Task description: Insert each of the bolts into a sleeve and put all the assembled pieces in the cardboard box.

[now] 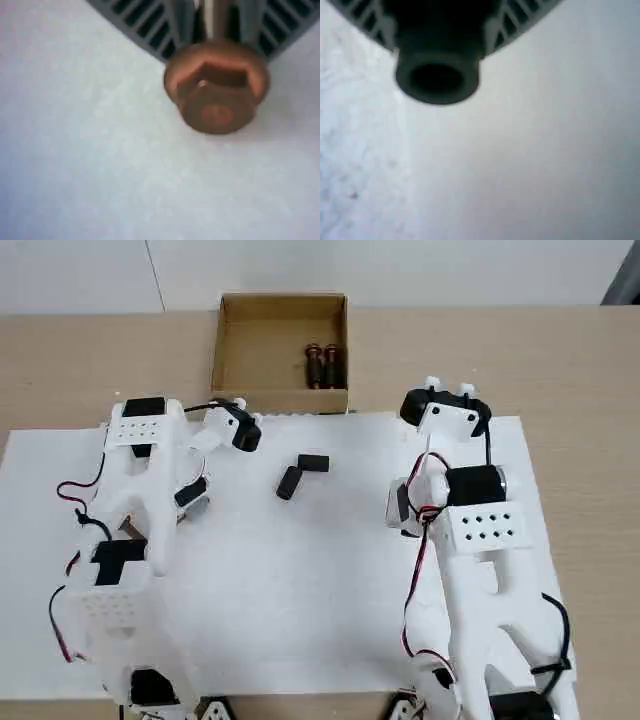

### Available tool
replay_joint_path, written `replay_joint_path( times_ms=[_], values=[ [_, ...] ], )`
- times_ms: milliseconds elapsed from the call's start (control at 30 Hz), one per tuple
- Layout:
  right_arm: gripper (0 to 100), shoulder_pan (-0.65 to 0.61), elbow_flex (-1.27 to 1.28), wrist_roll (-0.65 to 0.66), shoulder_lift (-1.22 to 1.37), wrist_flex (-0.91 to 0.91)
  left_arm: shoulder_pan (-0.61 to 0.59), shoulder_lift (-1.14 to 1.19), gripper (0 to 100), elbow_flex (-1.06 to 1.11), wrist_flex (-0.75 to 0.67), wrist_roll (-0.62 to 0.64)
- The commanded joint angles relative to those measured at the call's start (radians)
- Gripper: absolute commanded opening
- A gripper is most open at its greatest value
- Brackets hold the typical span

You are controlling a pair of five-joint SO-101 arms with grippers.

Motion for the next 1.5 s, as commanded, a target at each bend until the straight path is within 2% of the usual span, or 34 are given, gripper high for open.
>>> replay_joint_path(
  times_ms=[0,133,333,433,567,633,867,1067,1300,1467],
  values=[
    [0.3,0.010,-0.011,-0.003,-0.039,-0.016,-0.006,-0.002,1,-0.061,0.037,-0.003],
    [0.3,0.010,-0.058,-0.003,-0.041,0.024,0.005,-0.107,1,-0.140,0.150,0.008],
    [0.3,0.010,-0.233,-0.003,-0.059,0.174,0.031,-0.374,1,-0.150,0.184,0.031],
    [0.3,0.010,-0.279,0.003,-0.116,0.231,0.055,-0.493,1,-0.150,0.183,0.104],
    [0.3,0.012,-0.281,0.061,-0.225,0.266,0.071,-0.624,1,-0.150,0.189,0.305],
    [0.3,0.012,-0.275,0.064,-0.271,0.268,0.069,-0.678,1,-0.140,0.186,0.344],
    [0.3,0.005,-0.115,0.089,-0.398,0.259,0.069,-0.836,1,0.137,0.109,0.353],
    [0.3,0.010,0.061,0.092,-0.518,0.162,0.072,-1.094,1,0.466,-0.077,0.365],
    [0.3,0.005,0.279,0.092,-0.596,-0.044,0.072,-1.355,1,0.760,-0.270,0.605],
    [0.3,0.004,0.315,0.094,-0.598,-0.093,0.072,-1.442,1,0.845,-0.282,0.657]
  ],
)
